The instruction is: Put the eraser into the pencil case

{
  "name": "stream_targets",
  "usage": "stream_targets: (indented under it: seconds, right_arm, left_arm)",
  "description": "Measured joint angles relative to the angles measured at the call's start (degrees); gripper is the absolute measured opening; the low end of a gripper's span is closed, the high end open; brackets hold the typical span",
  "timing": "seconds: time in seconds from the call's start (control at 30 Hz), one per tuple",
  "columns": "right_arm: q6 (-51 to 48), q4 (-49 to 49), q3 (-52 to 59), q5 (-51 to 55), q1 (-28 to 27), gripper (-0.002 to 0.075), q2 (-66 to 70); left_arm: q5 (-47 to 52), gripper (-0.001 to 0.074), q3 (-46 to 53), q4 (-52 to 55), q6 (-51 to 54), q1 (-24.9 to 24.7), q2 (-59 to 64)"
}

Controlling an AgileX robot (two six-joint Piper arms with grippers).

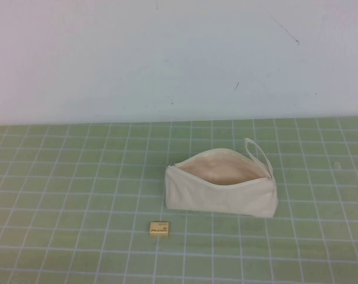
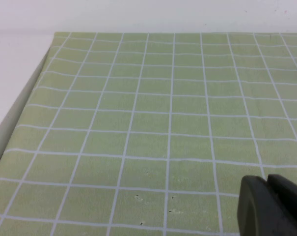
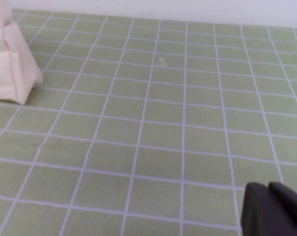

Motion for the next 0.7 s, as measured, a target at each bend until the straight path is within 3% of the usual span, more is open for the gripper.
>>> stream_targets:
  seconds: [0.7]
  right_arm:
    - [0.0,0.0,0.0,0.0,0.0,-0.0001,0.0]
  left_arm:
    - [0.0,-0.0001,0.0,0.63,0.0,0.0,0.0]
